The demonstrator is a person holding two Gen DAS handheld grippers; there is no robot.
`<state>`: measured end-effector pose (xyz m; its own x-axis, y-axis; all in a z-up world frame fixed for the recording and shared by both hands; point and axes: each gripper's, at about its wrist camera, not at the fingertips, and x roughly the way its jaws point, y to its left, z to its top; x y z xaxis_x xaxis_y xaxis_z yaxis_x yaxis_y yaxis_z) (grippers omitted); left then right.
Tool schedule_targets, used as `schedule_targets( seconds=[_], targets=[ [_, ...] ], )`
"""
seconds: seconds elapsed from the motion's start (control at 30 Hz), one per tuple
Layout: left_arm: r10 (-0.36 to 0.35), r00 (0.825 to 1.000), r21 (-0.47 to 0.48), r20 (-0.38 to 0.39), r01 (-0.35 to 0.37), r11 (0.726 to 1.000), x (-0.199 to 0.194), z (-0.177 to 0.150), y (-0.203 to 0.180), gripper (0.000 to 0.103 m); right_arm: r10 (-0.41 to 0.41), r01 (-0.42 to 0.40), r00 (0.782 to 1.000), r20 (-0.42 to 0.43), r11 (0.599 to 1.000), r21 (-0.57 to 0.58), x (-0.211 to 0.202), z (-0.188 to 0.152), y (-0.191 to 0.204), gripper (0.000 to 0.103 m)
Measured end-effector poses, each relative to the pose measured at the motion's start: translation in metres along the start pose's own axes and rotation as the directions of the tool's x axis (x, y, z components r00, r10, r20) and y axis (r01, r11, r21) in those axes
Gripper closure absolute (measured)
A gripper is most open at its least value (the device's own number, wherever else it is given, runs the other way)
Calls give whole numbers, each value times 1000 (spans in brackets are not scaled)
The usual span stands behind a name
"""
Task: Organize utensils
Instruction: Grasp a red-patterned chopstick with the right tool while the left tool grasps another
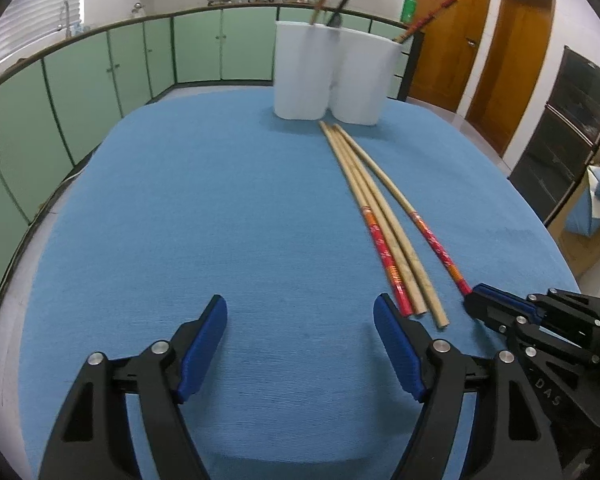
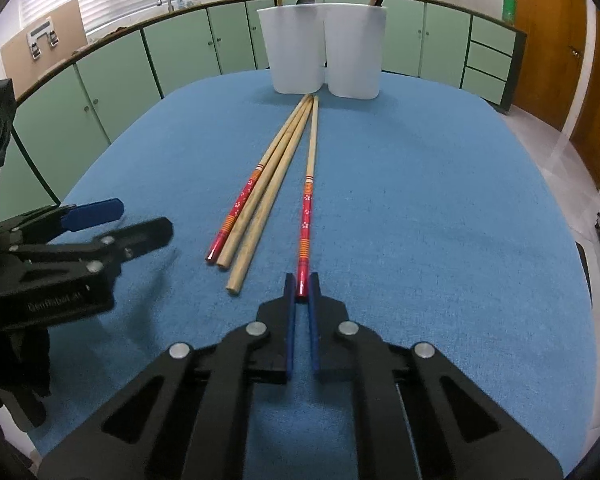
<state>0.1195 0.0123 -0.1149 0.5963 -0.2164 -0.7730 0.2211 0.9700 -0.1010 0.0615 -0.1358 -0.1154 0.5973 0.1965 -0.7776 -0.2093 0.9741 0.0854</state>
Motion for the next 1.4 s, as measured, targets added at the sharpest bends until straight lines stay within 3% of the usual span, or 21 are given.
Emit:
schedule_targets(
  seconds=[0.3, 0.57, 0.73, 0.97, 1.2, 1.3, 1.37, 1.4],
  targets=[
    [-45, 999, 59, -23, 46, 997, 4, -1, -26, 28, -28, 28, 1000, 4, 998, 57, -2, 0, -26, 98],
    [26, 999, 104, -32, -22, 994, 13, -1, -33, 26, -17, 17, 1000, 6, 998, 68, -2, -2, -29, 98],
    [91, 995, 58, -26, -90, 994, 9, -1, -16, 26, -15, 15, 1000, 7, 998, 66, -3, -3, -30, 98],
    [63, 998, 8, -15, -63, 998, 5, 0, -3, 26, 5, -5, 1000, 8, 998, 70, -4, -4, -32, 95],
    [79, 997, 41, -21, -78, 996, 14, 4, -13, 27, 12, -13, 1000, 5, 998, 65, -3, -3, -32, 94],
    [67, 998, 48, -12, -66, 997, 13, 3, -15, 50, 14, -15, 1000, 6, 998, 64, -2, -3, -32, 94],
    [45, 999, 53, -6, -44, 998, 12, 4, -18, 81, 11, -12, 1000, 6, 998, 61, -2, -2, -31, 95],
    [38, 999, 55, -5, -38, 998, 12, 4, -19, 86, 8, -9, 1000, 7, 998, 59, -2, -2, -31, 96]
  ],
)
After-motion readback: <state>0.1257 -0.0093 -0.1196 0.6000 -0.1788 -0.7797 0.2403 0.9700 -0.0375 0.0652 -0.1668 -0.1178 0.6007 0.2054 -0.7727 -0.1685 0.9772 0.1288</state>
